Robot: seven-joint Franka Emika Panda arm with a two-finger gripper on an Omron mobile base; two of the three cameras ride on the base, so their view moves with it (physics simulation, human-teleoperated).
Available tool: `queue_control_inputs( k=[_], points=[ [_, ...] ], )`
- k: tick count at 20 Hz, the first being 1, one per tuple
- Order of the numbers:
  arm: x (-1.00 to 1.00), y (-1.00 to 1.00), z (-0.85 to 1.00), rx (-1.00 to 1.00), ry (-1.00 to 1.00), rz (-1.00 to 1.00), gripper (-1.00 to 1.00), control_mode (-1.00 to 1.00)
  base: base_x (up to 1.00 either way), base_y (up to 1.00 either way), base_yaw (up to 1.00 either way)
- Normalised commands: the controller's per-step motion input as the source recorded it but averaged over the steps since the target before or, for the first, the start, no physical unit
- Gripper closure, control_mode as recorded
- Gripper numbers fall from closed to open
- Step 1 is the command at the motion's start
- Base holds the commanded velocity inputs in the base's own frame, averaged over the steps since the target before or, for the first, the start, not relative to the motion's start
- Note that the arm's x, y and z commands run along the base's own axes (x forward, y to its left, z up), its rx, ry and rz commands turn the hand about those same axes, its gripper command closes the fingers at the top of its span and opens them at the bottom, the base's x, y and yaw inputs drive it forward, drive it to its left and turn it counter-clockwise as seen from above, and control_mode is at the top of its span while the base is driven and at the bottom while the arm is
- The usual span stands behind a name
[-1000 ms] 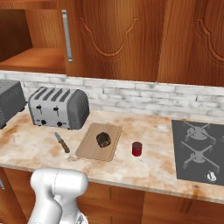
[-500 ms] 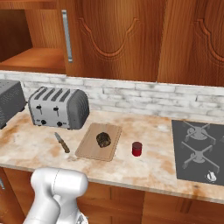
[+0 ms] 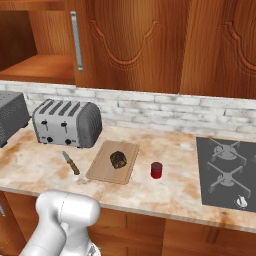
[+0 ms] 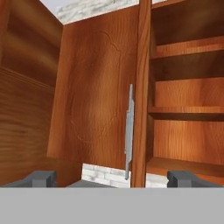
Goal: Pick the bread, place it on the cutting board, pick the jam, place it on the counter, and close the cabinet.
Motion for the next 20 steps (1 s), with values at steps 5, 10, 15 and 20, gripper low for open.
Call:
queue_control_inputs(
  k=[5, 10, 15, 20],
  points=[
    [0.0, 0.17, 0.0, 0.0, 0.0, -0.06, -1.0, -1.0, 0.0, 0.0, 0.0],
    [0.0, 0.18, 0.0, 0.0, 0.0, -0.06, -1.0, -1.0, 0.0, 0.0, 0.0],
    [0.0, 0.14, 0.0, 0.0, 0.0, -0.07, -1.0, -1.0, 0.0, 0.0, 0.0],
    [0.0, 0.05, 0.0, 0.0, 0.0, -0.06, -1.0, -1.0, 0.0, 0.0, 0.0]
  ],
)
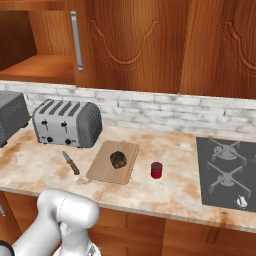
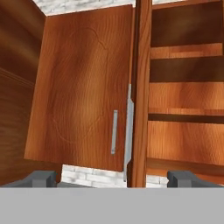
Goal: Pick the bread, place it on the cutting board, pick the jam, place it on the counter, and close the cabinet.
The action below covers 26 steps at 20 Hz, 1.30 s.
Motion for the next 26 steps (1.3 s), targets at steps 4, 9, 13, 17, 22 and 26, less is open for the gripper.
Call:
queue_control_inputs(
  k=[4, 9, 13, 17, 22, 26],
  points=[
    [0.0, 0.02, 0.0, 0.0, 0.0, -0.05, -1.0, -1.0, 0.0, 0.0, 0.0],
    [0.0, 0.0, 0.0, 0.0, 0.0, -0.06, -1.0, -1.0, 0.0, 0.0, 0.0],
    [0.0, 0.0, 0.0, 0.0, 0.0, -0.06, -1.0, -1.0, 0.0, 0.0, 0.0],
    [0.0, 0.0, 0.0, 0.0, 0.0, -0.07, -1.0, -1.0, 0.0, 0.0, 0.0],
    [0.03, 0.0, 0.0, 0.0, 0.0, -0.07, -1.0, -1.0, 0.0, 0.0, 0.0],
    [0.04, 0.0, 0.0, 0.0, -0.02, -0.09, -1.0, -1.0, 0.0, 0.0, 0.0]
  ],
)
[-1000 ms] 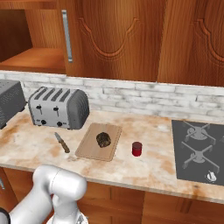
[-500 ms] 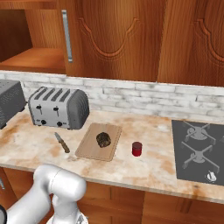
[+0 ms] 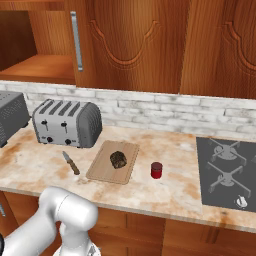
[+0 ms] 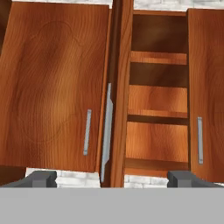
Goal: Pick the bread, place it on the cutting board, pick the jam, place it on the counter, and close the cabinet.
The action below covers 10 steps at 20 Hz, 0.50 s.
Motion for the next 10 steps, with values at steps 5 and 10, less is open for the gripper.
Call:
queue_control_inputs(
  k=[5, 10],
  points=[
    [0.02, 0.0, 0.0, 0.0, -0.04, -0.09, -1.0, -1.0, 0.0, 0.0, 0.0],
    [0.0, 0.0, 0.0, 0.0, -0.05, -0.09, -1.0, -1.0, 0.0, 0.0, 0.0]
  ],
)
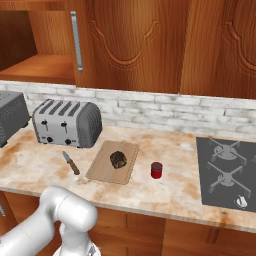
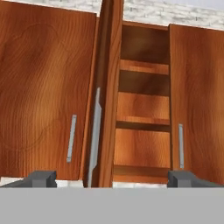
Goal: Pick the bread, place it on the cutting board, pick the jam, place it on the counter, and close the cabinet.
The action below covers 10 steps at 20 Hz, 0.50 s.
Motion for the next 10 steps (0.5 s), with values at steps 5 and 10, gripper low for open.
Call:
queue_control_inputs(
  k=[5, 10],
  points=[
    [0.0, 0.0, 0.0, 0.0, -0.04, -0.1, -1.0, -1.0, 0.0, 0.0, 0.0],
    [0.0, 0.0, 0.0, 0.0, -0.04, -0.1, -1.0, -1.0, 0.0, 0.0, 0.0]
  ],
)
